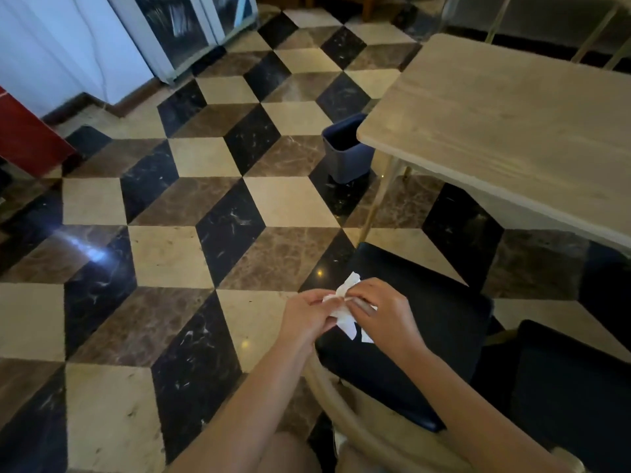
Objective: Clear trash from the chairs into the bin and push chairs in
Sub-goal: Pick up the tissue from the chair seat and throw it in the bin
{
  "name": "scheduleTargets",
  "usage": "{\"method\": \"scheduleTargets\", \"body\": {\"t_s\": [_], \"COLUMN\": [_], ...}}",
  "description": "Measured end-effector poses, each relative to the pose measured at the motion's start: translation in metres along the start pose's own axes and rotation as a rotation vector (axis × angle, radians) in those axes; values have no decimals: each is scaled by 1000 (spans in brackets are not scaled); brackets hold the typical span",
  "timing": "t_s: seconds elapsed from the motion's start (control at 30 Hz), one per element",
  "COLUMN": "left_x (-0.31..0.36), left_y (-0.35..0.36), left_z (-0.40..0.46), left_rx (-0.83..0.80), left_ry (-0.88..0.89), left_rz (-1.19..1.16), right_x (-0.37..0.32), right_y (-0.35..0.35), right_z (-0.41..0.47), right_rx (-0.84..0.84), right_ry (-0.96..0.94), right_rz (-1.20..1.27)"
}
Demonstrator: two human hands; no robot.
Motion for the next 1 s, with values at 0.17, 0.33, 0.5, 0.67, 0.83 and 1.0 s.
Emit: {"method": "scheduleTargets", "body": {"t_s": [0.17,0.33,0.5,0.67,0.83,1.0], "left_x": [-13,-28,-32,-39,-55,-59], "left_y": [11,14,26,39,43,43], "left_z": [55,103,132,151,163,172], "left_rx": [31,37,-10,-81,-47,15], "left_ry": [-108,-214,-204,-219,-267,-273], "left_rz": [-47,-143,-136,-194,-261,-303], "right_x": [67,187,274,315,327,346], "right_y": [-7,29,98,123,126,134], "right_z": [5,-20,-37,-41,-43,-45], "right_rx": [161,77,-417,-514,-392,-483], "right_ry": [147,404,468,584,557,513], "right_rz": [-117,-409,-626,-506,-388,-552]}}
Point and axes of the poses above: each hand's wrist, its own z-axis towards the middle knuckle, its own y-axis out of the palm, x = y × z, the point moved 7 cm from there along z, towards the middle knuckle, and after that the axes turned 9 degrees about -y, right-handed, at the moved point
